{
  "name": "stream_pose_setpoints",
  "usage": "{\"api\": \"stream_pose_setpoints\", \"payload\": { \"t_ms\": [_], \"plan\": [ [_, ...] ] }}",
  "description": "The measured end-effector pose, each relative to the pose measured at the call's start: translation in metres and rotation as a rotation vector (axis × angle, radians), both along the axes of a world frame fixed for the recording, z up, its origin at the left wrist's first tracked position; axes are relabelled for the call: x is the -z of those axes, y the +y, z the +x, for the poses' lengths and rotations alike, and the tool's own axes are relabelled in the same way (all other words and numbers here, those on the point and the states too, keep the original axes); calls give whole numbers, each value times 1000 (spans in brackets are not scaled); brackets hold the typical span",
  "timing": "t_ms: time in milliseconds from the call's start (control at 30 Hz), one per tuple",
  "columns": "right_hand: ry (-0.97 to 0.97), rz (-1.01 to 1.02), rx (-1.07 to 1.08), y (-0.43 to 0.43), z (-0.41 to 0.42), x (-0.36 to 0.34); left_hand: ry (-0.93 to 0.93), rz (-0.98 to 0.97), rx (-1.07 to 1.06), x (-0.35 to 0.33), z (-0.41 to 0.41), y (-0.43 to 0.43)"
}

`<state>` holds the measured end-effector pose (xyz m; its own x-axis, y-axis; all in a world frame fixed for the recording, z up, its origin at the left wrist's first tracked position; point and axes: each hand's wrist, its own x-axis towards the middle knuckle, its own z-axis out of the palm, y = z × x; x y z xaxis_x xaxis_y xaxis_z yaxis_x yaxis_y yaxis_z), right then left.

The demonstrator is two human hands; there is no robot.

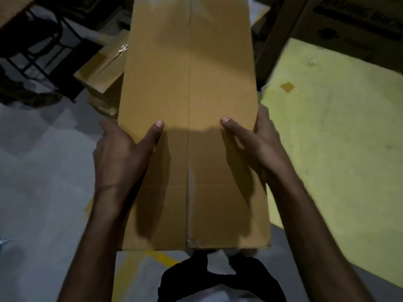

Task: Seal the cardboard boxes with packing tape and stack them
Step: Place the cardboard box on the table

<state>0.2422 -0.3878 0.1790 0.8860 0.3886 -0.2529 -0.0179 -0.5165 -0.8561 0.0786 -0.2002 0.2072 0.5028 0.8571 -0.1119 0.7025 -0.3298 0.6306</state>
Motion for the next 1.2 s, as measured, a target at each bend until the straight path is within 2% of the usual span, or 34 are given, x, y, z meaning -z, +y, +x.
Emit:
{"api": "stream_pose_setpoints", "payload": {
  "t_ms": [100,200,500,667,933,1033,1200],
  "plan": [
    [21,68,105,-73,28,-23,-148,-77,83,-13,40,-62],
    [30,68,236,-145,64,-22,-217,-144,143,-7,92,-128],
    [3,14,438,-405,179,-4,-168,-137,264,13,254,-376],
    [-13,16,520,-514,240,10,-131,-116,369,29,328,-481],
    [-20,107,521,-577,284,32,-51,-48,422,48,385,-542],
    [-33,71,545,-576,286,39,-27,9,429,54,391,-544],
    [-75,14,564,-573,278,44,-6,-12,506,59,383,-535]
  ]
}}
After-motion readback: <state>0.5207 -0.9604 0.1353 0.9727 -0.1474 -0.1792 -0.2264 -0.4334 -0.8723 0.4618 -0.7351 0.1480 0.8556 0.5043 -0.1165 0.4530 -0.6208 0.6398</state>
